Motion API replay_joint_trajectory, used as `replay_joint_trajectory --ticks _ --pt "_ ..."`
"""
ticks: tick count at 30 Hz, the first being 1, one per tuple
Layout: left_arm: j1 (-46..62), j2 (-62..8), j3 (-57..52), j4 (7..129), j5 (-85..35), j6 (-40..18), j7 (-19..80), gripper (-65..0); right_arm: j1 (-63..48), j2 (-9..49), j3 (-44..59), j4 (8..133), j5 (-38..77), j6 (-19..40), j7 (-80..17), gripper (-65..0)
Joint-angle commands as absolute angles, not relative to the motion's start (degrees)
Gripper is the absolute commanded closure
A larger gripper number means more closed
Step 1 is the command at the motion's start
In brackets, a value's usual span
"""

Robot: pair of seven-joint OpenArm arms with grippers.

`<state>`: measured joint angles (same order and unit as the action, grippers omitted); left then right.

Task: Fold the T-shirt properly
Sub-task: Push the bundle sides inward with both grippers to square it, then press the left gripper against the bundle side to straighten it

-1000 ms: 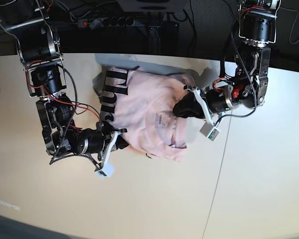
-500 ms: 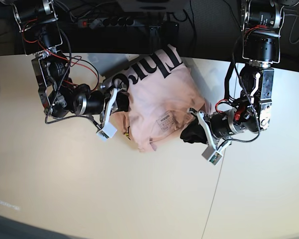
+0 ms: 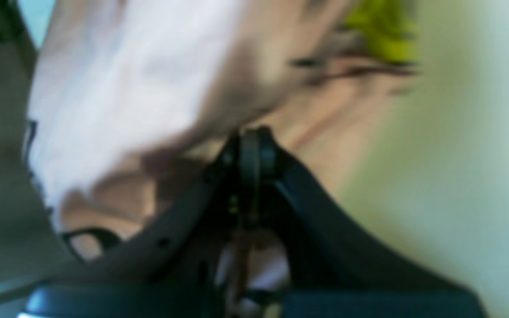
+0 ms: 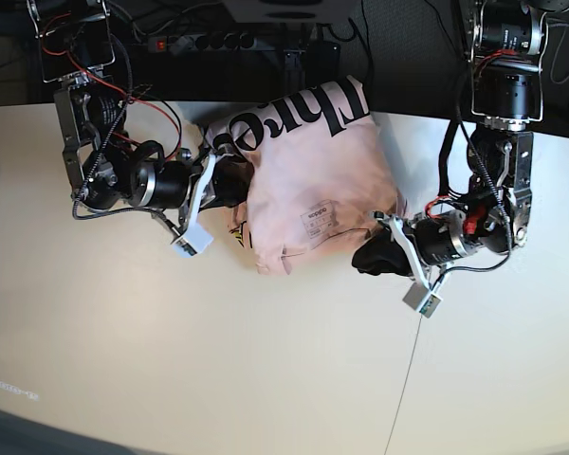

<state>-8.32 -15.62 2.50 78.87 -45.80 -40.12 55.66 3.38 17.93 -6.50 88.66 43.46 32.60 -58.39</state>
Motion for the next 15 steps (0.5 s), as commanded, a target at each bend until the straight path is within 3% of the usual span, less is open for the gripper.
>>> replay_joint_trajectory --ticks 1,5,15 --pt "-9.63 -16.69 0.86 80.60 -48.45 -40.00 57.19 -12.0 4.27 18.28 -4.97 89.67 44.25 34.30 -57.23 0.0" --pt "-6.83 -19.49 -3.22 83.88 -56.36 -40.00 64.53 -12.0 4.25 18.39 -0.30 89.67 42.74 34.33 -57.23 0.0" --pt "7.73 -21.67 -4.21 97.27 -57.14 -40.00 63.13 -12.0 4.23 21.71 1.91 89.60 41.76 34.30 -57.54 0.0"
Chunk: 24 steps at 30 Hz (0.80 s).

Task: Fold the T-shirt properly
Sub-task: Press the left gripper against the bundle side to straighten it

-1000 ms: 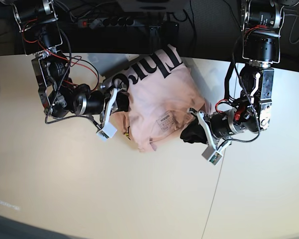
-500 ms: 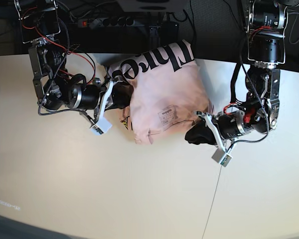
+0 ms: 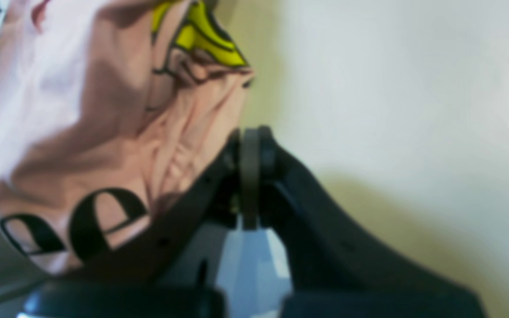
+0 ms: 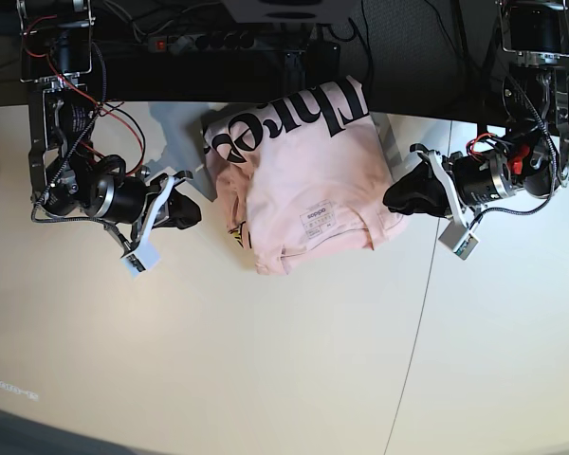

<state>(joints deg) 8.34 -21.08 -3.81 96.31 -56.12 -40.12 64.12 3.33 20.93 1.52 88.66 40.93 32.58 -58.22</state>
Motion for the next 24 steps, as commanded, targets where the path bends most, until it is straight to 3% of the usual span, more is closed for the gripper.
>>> replay_joint_trajectory --ticks 1,14,24 --pt "8.36 -21.52 -4.21 97.89 -57.12 -40.00 62.57 -12.0 4.19 22.04 1.91 89.58 41.76 34.30 -57.71 0.0" --pt "9.52 -17.67 -1.89 96.33 -42.48 -40.00 52.86 -12.0 3.92 22.04 1.91 89.56 44.16 34.30 -59.18 0.0" --pt "4.60 -17.65 5.37 86.15 -34.81 -40.00 47.11 -12.0 3.92 22.04 1.91 89.56 44.18 34.30 -59.64 0.0"
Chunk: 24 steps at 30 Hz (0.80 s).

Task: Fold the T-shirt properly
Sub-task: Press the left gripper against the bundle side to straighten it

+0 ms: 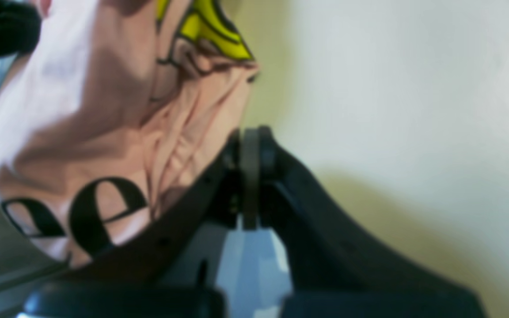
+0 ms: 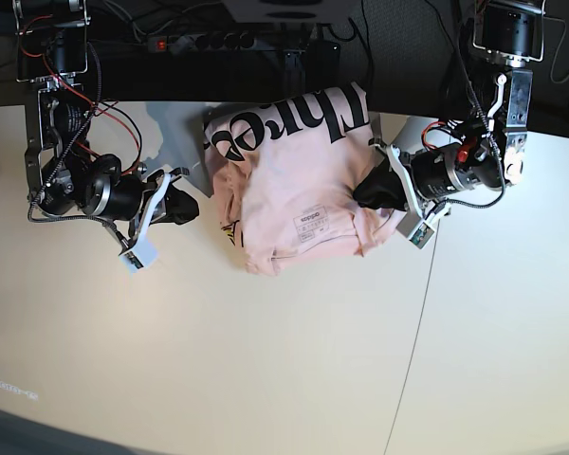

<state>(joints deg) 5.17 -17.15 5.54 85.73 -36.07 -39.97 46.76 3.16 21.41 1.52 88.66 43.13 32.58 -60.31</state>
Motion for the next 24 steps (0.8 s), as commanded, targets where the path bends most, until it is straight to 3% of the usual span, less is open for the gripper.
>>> replay_joint_trajectory --ticks 1,17,24 --pt "3.42 -17.65 5.39 84.82 -34.85 -40.00 47.11 -12.0 3.92 22.04 1.91 89.56 44.18 34.30 -59.64 0.0" --pt "-7.64 -17.65 5.39 75.79 -35.20 -40.00 45.41 -12.0 3.97 22.04 1.91 89.56 45.45 34.30 -59.44 0.0" --pt "-8.84 -18.44 3.18 77.84 -42.96 -40.00 46.41 -12.1 3.92 22.06 2.24 89.56 45.39 34.30 -57.91 0.0"
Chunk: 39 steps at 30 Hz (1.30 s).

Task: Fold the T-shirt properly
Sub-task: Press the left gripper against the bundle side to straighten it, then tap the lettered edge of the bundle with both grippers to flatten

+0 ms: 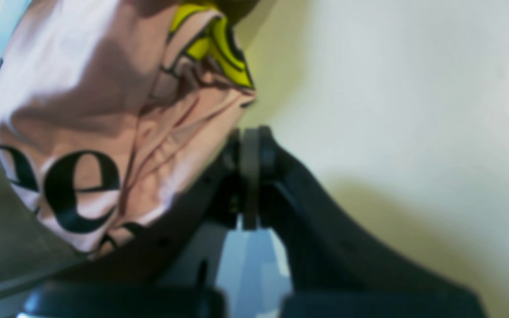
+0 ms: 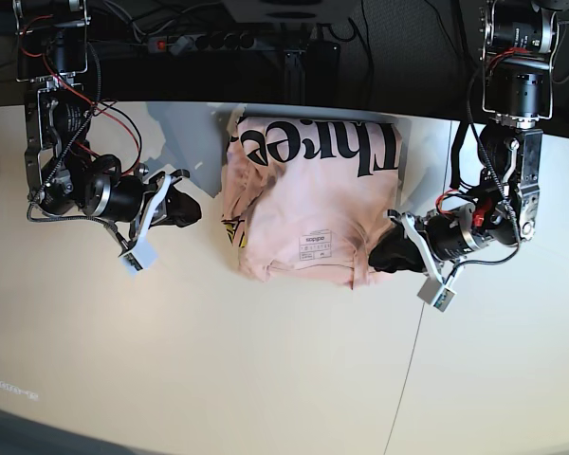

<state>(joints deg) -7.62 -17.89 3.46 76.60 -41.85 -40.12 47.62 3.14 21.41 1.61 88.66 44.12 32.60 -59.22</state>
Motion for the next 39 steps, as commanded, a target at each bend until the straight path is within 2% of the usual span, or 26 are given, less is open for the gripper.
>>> replay_joint_trajectory --ticks 1,7,16,23,27,31,35,39 --pt "-8.69 -18.44 2.07 79.24 -44.36 -40.00 47.90 -12.1 3.92 22.06 2.52 89.56 45.39 34.30 -57.89 0.0" --pt "-3.20 -19.51 -5.65 91.83 -55.02 -40.00 57.43 -12.1 1.06 22.06 7.68 90.39 45.58 34.33 -58.11 0.0" --pt "16.38 -22.85 -15.11 104.64 -59.02 -40.00 57.71 -12.1 -11.99 22.06 22.74 95.59 54.65 34.54 -61.93 0.0" --pt "26.00 -22.57 -17.28 111.44 -59.33 -40.00 57.32 -12.1 -23.40 22.02 27.20 101.69 57.10 34.52 -62.98 0.0" --pt "26.61 -21.61 -17.28 115.35 -59.33 -40.00 54.94 -12.1 -25.54 21.78 27.18 105.62 58.70 34.59 -62.81 0.0" --pt "23.90 -19.92 -16.73 117.05 -59.18 -40.00 54.19 -12.1 -23.03 21.74 25.43 109.47 59.59 34.79 -62.81 0.0" --pt "21.10 -19.86 -11.46 114.48 -54.65 -40.00 52.56 -12.1 -19.00 20.91 17.82 109.86 59.55 34.79 -62.81 0.0" --pt "18.55 -19.84 -5.58 108.40 -48.25 -40.00 49.50 -12.1 -15.14 15.31 7.66 109.86 59.02 34.79 -62.78 0.0"
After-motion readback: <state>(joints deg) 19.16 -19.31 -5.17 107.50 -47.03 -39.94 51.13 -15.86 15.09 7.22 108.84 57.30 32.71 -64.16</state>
